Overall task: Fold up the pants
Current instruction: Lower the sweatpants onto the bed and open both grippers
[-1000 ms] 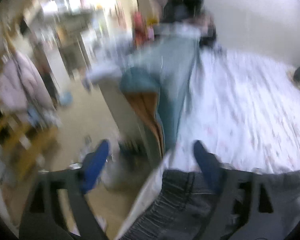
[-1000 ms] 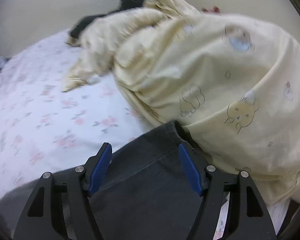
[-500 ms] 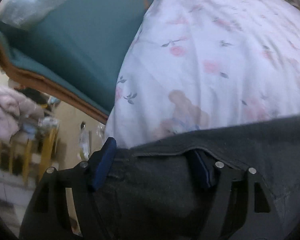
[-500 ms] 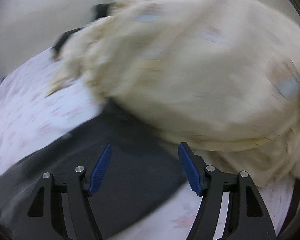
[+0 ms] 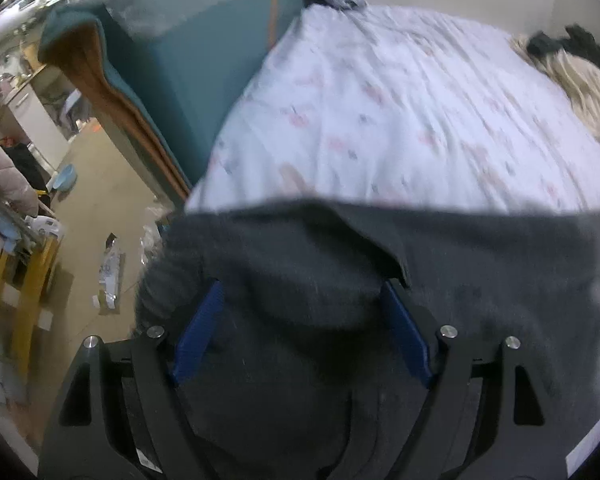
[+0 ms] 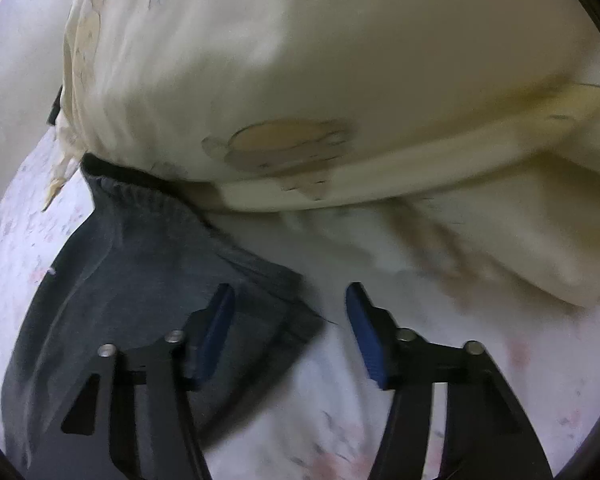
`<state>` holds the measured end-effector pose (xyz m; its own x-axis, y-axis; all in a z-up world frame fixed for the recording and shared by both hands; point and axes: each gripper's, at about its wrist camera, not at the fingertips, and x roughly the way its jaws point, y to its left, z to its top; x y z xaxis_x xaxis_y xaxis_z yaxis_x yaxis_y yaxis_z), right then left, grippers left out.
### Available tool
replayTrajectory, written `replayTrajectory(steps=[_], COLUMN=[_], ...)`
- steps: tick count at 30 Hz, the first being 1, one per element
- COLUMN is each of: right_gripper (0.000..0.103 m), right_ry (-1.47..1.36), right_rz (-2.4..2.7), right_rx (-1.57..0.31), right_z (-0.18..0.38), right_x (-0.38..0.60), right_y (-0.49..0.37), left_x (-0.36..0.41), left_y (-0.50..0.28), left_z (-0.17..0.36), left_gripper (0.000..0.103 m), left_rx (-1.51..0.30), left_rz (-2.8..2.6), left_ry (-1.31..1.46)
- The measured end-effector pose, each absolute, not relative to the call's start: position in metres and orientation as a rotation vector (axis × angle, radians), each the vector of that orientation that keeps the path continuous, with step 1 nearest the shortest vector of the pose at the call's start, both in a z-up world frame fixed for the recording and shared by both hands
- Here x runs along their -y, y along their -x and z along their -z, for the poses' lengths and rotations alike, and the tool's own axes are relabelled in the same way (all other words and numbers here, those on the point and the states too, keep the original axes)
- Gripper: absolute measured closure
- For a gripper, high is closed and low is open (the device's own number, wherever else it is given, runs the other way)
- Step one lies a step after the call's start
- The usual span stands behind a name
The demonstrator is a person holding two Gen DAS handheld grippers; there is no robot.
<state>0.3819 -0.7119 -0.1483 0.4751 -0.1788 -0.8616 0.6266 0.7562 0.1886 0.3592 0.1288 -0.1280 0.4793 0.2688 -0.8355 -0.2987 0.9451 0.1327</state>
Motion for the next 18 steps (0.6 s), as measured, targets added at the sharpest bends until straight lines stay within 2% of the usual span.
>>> replayTrajectory(steps=[1, 2, 4, 8, 12, 13, 14, 15, 16, 17, 18], right_gripper=[0.076, 0.088, 0.097, 0.098, 0.098, 0.097, 0.091, 0.081, 0.051, 0.043, 0.044], right_ry=[-0.516, -0.501, -0.511, -0.434, -0.484, -0.497, -0.494, -0.457, -0.424, -0.411, -0.393], right_rz=[0.497, 0.496, 0.507, 0.565, 0.666, 0.659, 0.652, 0.668, 0.687, 0.689, 0.684], right_rx=[-0.975, -0.981, -0.933, -0.876, -1.029, -1.008, -0.998, -1.029, -1.068, -1.071, -1.056], right_z=[0.150, 0.148, 0.134, 0.099, 0.137, 0.142, 0.143, 0.145, 0.146, 0.143, 0.137], right_x=[0.709, 0.706, 0.699, 0.687, 0.701, 0.701, 0.698, 0.693, 0.688, 0.688, 0.682], right_y=[-0.389, -0.392, -0.387, -0.371, -0.365, -0.364, -0.365, -0.369, -0.373, -0.371, -0.369], left_x=[-0.128, -0.128, -0.131, -0.128, -0.132, -0.131, -0.131, -0.131, -0.131, -0.131, -0.132], left_y=[-0.358, -0.353, -0.350, -0.350, -0.351, -0.351, -0.350, -0.349, -0.349, -0.348, -0.347], left_z=[0.136, 0.140, 0.150, 0.157, 0.157, 0.157, 0.156, 0.155, 0.154, 0.153, 0.151], left_gripper=[0.025, 0.025, 0.025, 0.025, 0.024, 0.023, 0.023, 0.022, 0.022, 0.022, 0.022], left_rx=[-1.038, -1.049, -1.057, -1.055, -1.059, -1.062, -1.062, -1.062, -1.062, -1.063, -1.066], left_rz=[-0.349, -0.351, -0.349, -0.336, -0.309, -0.299, -0.292, -0.285, -0.281, -0.280, -0.278], left_ry=[0.031, 0.043, 0.067, 0.046, 0.047, 0.037, 0.030, 0.028, 0.032, 0.034, 0.038])
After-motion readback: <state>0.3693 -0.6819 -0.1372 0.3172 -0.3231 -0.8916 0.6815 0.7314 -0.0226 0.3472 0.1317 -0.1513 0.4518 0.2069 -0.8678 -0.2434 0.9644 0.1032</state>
